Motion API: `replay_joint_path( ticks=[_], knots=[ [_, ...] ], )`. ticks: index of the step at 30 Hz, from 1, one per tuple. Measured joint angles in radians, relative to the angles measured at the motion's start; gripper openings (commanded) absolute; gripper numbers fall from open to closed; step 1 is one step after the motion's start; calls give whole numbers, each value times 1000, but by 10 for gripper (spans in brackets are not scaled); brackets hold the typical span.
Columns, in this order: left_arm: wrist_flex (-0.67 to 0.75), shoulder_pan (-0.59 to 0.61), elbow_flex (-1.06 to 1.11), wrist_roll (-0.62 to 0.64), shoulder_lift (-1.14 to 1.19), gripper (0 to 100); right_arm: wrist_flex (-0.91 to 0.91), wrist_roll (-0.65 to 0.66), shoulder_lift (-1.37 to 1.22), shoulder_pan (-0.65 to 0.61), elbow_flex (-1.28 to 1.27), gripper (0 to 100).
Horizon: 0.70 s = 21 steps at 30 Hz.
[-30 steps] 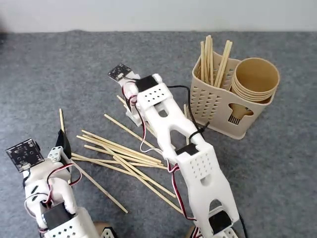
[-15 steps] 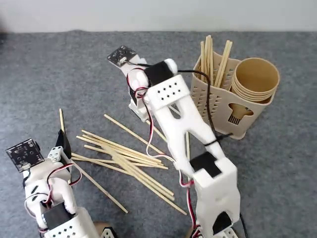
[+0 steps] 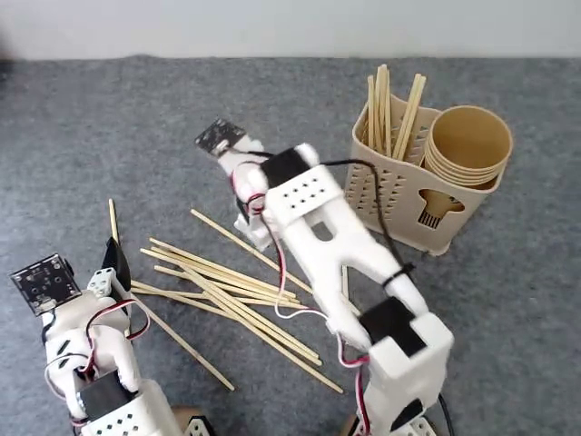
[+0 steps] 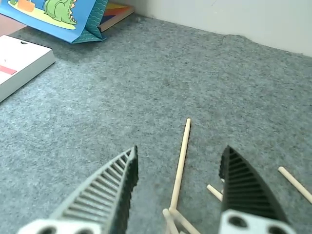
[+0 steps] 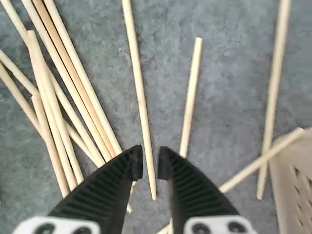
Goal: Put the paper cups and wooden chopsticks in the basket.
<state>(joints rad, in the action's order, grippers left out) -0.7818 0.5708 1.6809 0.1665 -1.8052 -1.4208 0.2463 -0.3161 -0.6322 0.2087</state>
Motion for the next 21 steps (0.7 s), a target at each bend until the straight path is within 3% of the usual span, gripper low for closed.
replay_joint_path(
  ticks=[4,11,21],
  knots=[
    [0,0,0,0,0,261,46,0,-104,-23,-2,220],
    [0,0,0,0,0,261,64,0,-275,-72,77,221],
    [0,0,0,0,0,261,100,6,-385,-6,204,221]
  ],
)
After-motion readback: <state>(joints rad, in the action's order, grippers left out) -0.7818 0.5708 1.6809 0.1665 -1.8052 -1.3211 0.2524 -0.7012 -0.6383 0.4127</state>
